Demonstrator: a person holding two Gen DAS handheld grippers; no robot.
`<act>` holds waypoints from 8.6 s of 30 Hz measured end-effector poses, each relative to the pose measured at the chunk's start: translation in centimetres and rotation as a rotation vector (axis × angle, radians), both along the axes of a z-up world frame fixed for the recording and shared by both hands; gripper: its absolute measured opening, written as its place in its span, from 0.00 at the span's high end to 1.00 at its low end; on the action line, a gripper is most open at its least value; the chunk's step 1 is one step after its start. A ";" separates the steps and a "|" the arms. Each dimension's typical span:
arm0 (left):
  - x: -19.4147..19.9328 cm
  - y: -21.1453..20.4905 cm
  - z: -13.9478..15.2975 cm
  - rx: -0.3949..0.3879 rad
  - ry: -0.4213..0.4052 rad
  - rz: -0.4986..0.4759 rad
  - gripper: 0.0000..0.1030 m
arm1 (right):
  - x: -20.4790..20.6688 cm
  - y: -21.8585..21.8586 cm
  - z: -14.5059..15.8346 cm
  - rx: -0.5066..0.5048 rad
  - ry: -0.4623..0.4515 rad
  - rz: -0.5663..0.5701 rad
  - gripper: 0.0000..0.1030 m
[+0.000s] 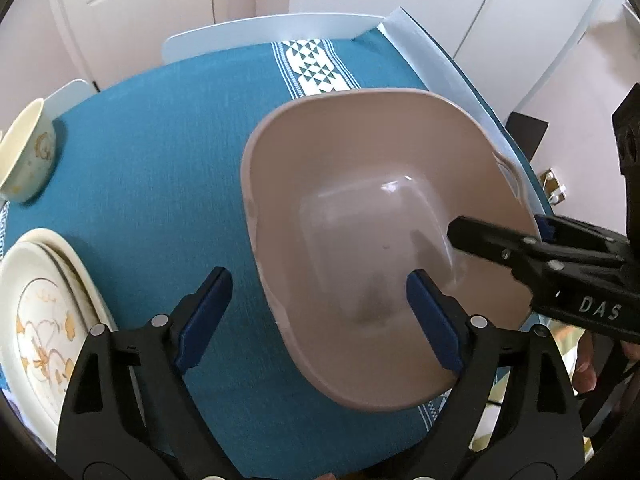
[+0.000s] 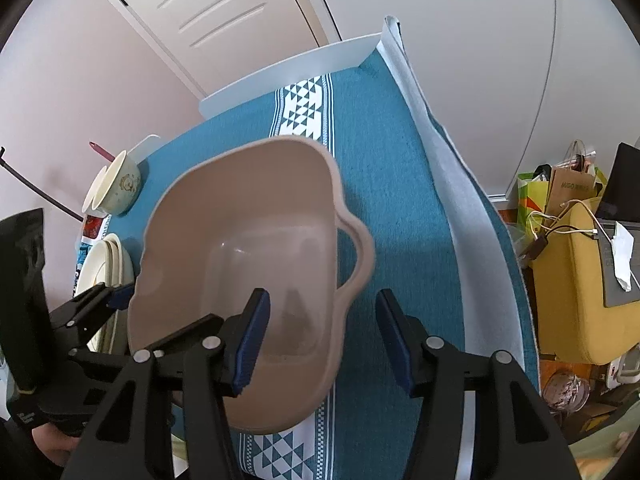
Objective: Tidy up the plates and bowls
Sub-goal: 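Carry the pink-beige basket across the table and open both grippers, then move both grippers to the cream bowl and grasp its rim, then lower the cream bowl into the pink-beige basket and open both grippers, then move both grippers to the white bowl and grasp its rim, then lower the white bowl into the cream bowl inside the basket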
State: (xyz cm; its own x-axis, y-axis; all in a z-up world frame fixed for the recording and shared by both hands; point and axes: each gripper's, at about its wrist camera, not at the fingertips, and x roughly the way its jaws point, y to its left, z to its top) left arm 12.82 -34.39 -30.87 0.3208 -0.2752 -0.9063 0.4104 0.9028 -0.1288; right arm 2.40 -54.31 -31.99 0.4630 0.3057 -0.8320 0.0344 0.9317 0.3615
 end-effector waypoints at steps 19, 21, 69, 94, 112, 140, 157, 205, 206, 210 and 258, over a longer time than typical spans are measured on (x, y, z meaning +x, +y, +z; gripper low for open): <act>-4.3 10.9 17.3 -0.030 -0.288 0.270 0.02 | -0.2 6.3 16.6 0.031 -0.313 0.186 0.01; -4.0 13.5 18.8 -0.015 -0.345 0.358 0.00 | 0.7 8.2 17.9 0.052 -0.377 0.211 0.01; 17.9 32.6 -0.7 -0.154 0.120 0.371 0.79 | 23.3 32.3 0.8 0.007 0.139 0.295 0.82; 10.8 19.7 11.2 -0.139 -0.038 0.235 0.79 | 14.7 20.5 11.3 -0.028 -0.027 0.204 0.83; 0.8 2.5 8.1 -0.161 0.018 0.080 0.79 | 3.4 4.8 10.2 -0.088 0.014 0.076 0.83; 0.8 -2.4 -0.8 0.074 0.128 -0.043 0.79 | 1.6 2.2 1.5 -0.110 0.177 0.034 0.83; 0.5 -2.6 0.4 0.080 0.112 -0.066 0.79 | 1.6 1.8 1.4 -0.101 0.205 0.007 0.83; 4.3 26.2 18.1 0.046 -0.286 0.568 0.03 | 14.7 21.1 19.3 -0.184 -0.302 0.357 0.00; 4.8 27.4 17.9 0.041 -0.282 0.583 0.03 | 15.9 22.6 18.8 -0.199 -0.287 0.373 0.00; 7.2 32.9 15.9 -0.004 -0.237 0.668 0.03 | 19.9 27.9 16.7 -0.190 -0.238 0.457 0.00; 16.6 41.7 2.4 -0.233 -0.003 0.772 0.74 | 27.6 43.3 4.6 -0.075 0.006 0.764 0.83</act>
